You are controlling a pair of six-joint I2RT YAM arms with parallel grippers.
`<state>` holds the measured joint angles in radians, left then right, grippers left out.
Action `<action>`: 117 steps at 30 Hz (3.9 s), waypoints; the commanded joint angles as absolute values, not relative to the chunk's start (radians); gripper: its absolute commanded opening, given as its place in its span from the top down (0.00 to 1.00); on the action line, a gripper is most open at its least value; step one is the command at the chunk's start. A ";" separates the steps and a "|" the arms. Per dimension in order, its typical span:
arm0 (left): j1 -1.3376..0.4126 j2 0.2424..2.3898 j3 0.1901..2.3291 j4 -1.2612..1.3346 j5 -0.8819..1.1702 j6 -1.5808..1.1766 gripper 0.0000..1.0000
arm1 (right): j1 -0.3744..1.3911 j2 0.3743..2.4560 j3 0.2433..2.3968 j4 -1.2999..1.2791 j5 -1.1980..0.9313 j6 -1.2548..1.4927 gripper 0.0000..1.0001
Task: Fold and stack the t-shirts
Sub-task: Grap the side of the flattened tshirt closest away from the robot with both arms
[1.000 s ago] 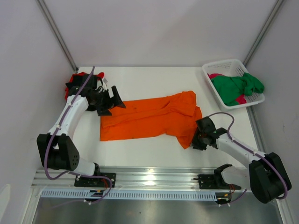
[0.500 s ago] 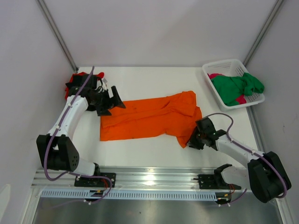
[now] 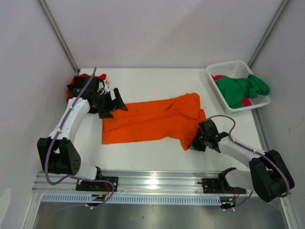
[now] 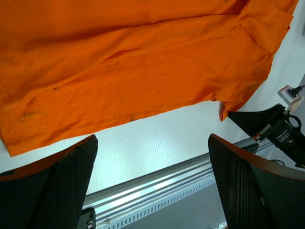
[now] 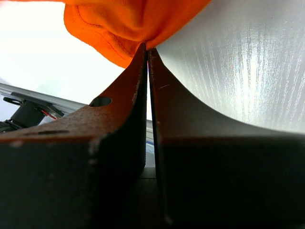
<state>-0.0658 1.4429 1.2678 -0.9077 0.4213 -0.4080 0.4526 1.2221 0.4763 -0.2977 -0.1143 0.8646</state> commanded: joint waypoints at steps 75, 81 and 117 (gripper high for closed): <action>-0.074 1.244 0.795 -0.970 0.051 -1.011 0.04 | 0.273 1.146 0.532 -0.456 -0.106 0.647 1.00; -0.074 1.249 0.739 -0.925 0.071 -1.098 0.04 | 0.268 1.147 0.541 -0.460 -0.106 0.649 1.00; -0.072 1.436 0.814 -0.893 -0.201 -1.327 0.02 | 0.229 1.170 0.574 -0.492 -0.103 0.632 1.00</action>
